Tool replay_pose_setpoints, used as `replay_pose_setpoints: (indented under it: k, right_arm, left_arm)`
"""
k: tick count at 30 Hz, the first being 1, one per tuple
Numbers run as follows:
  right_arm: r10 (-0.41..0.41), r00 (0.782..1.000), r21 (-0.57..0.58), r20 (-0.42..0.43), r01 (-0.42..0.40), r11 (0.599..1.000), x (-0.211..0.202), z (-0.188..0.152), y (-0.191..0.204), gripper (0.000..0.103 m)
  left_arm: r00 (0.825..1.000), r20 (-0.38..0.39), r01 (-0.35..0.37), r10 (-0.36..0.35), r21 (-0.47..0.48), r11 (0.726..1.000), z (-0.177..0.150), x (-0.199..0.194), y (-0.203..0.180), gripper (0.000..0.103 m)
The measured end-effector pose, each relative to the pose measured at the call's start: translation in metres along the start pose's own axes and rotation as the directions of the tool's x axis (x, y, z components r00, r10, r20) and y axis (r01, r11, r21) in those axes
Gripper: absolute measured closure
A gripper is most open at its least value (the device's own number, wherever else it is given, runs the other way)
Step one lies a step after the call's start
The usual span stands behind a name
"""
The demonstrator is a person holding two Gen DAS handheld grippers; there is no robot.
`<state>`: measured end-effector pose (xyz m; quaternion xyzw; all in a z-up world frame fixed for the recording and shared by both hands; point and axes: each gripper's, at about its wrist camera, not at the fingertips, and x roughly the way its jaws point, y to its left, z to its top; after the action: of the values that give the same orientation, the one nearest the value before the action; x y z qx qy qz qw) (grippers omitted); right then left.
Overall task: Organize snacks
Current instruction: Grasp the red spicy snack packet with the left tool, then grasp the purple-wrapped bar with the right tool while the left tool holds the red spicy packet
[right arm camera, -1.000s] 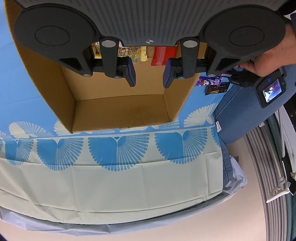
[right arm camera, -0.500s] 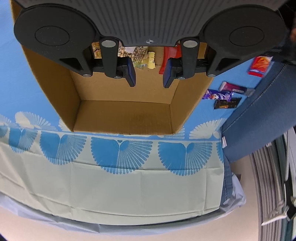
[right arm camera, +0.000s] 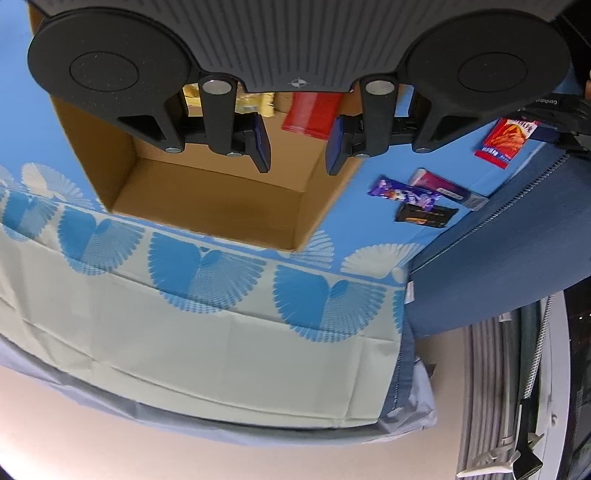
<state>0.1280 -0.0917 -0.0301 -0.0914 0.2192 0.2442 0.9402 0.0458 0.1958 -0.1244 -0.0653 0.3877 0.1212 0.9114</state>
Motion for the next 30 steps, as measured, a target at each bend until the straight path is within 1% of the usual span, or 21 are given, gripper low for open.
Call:
replay_pose_setpoints:
  k: [2,4,6,7,9,11,13,15,18,19,20,22,24,26,27,28,29,30]
  right_arm:
    - [0.039,0.999,0.012,-0.016,-0.039,0.999,0.005,0.012,0.008,0.069]
    - [0.101,0.994,0.004,-0.036,-0.101,0.995,0.015,0.029,0.022,0.069]
    - [0.141,0.989,-0.033,-0.051,-0.142,0.989,0.031,0.046,0.044,0.068]
    - [0.147,0.987,-0.055,-0.069,-0.151,0.987,0.041,0.054,0.056,0.068]
    - [0.154,0.980,-0.093,-0.124,-0.166,0.982,0.069,0.069,0.081,0.068]
    - [0.172,0.967,-0.102,-0.186,-0.193,0.976,0.105,0.079,0.101,0.068]
    - [0.166,0.957,-0.100,-0.239,-0.195,0.976,0.139,0.083,0.114,0.068]
    - [0.144,0.947,-0.097,-0.287,-0.179,0.979,0.174,0.083,0.121,0.067]
    - [0.104,0.936,-0.133,-0.337,-0.156,0.979,0.218,0.078,0.129,0.057]
    - [0.105,0.927,-0.156,-0.361,-0.171,0.973,0.231,0.075,0.133,0.053]
    - [0.107,0.918,-0.189,-0.381,-0.190,0.963,0.242,0.070,0.137,0.052]
    - [0.082,0.913,-0.268,-0.401,-0.202,0.942,0.259,0.064,0.146,0.044]
    - [0.084,0.902,-0.297,-0.424,-0.226,0.928,0.271,0.060,0.150,0.044]
    - [0.107,0.884,-0.289,-0.455,-0.260,0.921,0.279,0.057,0.150,0.048]
    - [0.121,0.880,-0.278,-0.459,-0.271,0.921,0.279,0.057,0.149,0.053]
    - [0.140,0.872,-0.259,-0.469,-0.287,0.922,0.279,0.057,0.147,0.070]
    - [0.171,0.860,-0.237,-0.481,-0.316,0.919,0.277,0.058,0.146,0.079]
    - [0.190,0.854,-0.235,-0.484,-0.336,0.912,0.274,0.057,0.147,0.084]
  left_arm:
    - [1.000,0.000,0.027,-0.027,0.014,1.000,-0.002,-0.006,0.004,0.052]
    - [0.999,-0.012,0.051,-0.051,0.017,0.999,-0.002,-0.008,0.006,0.052]
    - [0.996,-0.055,0.069,-0.069,0.003,0.998,-0.002,-0.001,0.008,0.052]
    - [0.994,-0.086,0.072,-0.073,-0.016,0.997,-0.002,0.004,0.011,0.052]
    - [0.988,-0.124,0.080,-0.087,-0.061,0.995,-0.002,0.012,0.016,0.052]
    - [0.989,-0.121,0.082,-0.090,-0.068,0.994,-0.002,0.013,0.018,0.052]
    - [0.989,-0.118,0.081,-0.086,-0.047,0.996,-0.004,0.012,0.016,0.051]
    - [0.989,-0.118,0.086,-0.091,-0.044,0.995,-0.004,0.012,0.017,0.051]
    - [0.988,-0.117,0.097,-0.104,-0.058,0.994,-0.005,0.013,0.019,0.051]
    - [0.988,-0.116,0.099,-0.106,-0.059,0.993,-0.005,0.013,0.018,0.051]
    - [0.987,-0.116,0.101,-0.107,-0.059,0.993,-0.005,0.013,0.018,0.051]
    - [0.987,-0.114,0.104,-0.110,-0.062,0.993,-0.005,0.013,0.018,0.051]
    - [0.987,-0.113,0.105,-0.112,-0.066,0.992,-0.005,0.013,0.017,0.051]
    - [0.987,-0.112,0.106,-0.113,-0.069,0.992,-0.005,0.012,0.018,0.051]
    - [0.987,-0.111,0.107,-0.114,-0.071,0.992,-0.004,0.011,0.018,0.051]
    - [0.987,-0.110,0.107,-0.115,-0.072,0.992,-0.004,0.011,0.018,0.051]
    - [0.987,-0.110,0.107,-0.115,-0.074,0.991,-0.004,0.011,0.018,0.051]
    - [0.987,-0.110,0.108,-0.116,-0.075,0.991,-0.005,0.011,0.019,0.051]
